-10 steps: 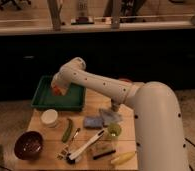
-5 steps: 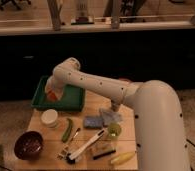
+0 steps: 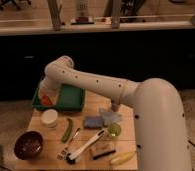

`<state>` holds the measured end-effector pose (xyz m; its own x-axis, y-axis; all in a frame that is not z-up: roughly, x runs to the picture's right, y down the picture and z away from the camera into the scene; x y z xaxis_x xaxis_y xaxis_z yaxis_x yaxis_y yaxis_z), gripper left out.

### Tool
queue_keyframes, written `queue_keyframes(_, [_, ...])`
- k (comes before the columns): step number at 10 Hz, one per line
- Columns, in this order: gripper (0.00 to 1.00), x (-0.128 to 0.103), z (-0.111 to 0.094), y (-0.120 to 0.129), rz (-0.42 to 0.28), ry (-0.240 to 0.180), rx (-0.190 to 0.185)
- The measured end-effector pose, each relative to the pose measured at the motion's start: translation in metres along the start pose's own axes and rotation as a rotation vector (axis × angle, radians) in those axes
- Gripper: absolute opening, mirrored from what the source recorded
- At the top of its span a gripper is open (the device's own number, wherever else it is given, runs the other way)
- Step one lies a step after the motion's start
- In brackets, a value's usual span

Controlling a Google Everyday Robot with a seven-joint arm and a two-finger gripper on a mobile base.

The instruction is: Place apple in paper cup

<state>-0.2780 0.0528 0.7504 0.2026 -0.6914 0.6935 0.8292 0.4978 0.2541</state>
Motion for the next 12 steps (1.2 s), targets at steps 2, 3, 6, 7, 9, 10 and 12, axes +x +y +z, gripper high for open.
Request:
queue_keyframes(2, [0.01,-0.017,-0.001,0.002,-0.001,-0.041,-0.035])
queue_keyframes(3, [0.01,-0.025,0.000,0.002,-0.002,-0.061,-0.050])
queue_keyframes(6, [0.07,-0.037,0.002,0.009,0.021,-0.084,-0.087])
queue_keyframes(7, [0.21,-0.040,0.001,0.013,0.035,-0.085,-0.099])
queue_keyframes(9, [0.37,-0.043,0.001,0.019,0.050,-0.082,-0.110])
queue_keyframes(10, [0.49,-0.043,0.001,0.022,0.060,-0.076,-0.116])
queue_keyframes(12, [0.67,-0.044,0.002,0.025,0.068,-0.071,-0.118])
